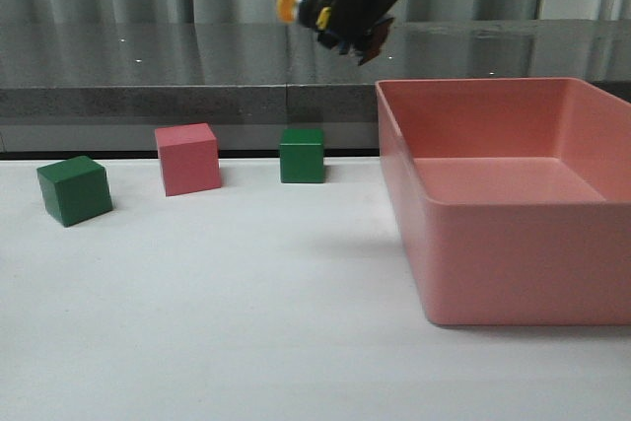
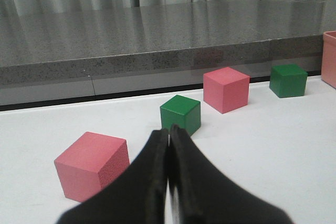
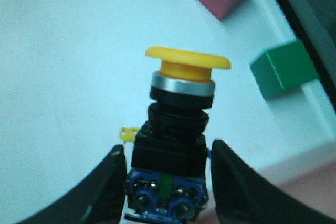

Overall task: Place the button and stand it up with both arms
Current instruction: 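Lift the button out of the tray and carry it toward the cubes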

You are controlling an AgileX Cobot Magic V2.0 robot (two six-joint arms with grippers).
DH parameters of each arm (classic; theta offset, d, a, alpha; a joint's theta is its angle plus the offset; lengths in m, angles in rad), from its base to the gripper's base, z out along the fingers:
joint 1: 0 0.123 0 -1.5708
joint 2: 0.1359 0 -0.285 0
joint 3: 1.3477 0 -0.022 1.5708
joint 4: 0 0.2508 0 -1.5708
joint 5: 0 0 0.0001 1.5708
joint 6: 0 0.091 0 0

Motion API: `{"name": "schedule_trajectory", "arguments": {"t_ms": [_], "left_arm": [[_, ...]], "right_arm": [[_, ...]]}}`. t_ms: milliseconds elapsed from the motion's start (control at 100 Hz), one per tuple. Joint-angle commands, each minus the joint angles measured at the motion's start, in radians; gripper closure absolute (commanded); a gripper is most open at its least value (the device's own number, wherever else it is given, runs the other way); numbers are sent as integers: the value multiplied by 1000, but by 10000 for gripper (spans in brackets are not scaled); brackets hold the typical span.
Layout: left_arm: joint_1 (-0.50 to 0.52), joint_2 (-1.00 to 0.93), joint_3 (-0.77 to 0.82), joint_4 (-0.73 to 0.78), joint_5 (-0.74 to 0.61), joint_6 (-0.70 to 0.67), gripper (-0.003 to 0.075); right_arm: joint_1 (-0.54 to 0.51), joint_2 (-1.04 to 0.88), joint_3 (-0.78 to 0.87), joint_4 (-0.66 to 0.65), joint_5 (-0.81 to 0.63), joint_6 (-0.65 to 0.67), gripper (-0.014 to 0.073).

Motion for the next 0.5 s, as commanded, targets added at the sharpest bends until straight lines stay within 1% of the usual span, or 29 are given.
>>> {"name": "schedule_trajectory", "arguments": {"t_ms": [0, 100, 270, 360, 490], "left_arm": [[4, -31, 46, -9, -83, -7, 739], [4, -31, 46, -9, -83, -7, 739], [4, -31, 46, -9, -83, -7, 740], [4, -31, 46, -9, -83, -7, 739], [4, -31, 46, -9, -83, -7, 739]], "right_arm": [[39, 4, -40, 65, -23, -134, 603], [95, 79, -40, 55, -43, -178, 603], [163, 212, -40, -19, -102, -180, 603], [186, 260, -40, -55, -146, -180, 603], [195, 296, -40, -62, -198, -180, 603]]}}
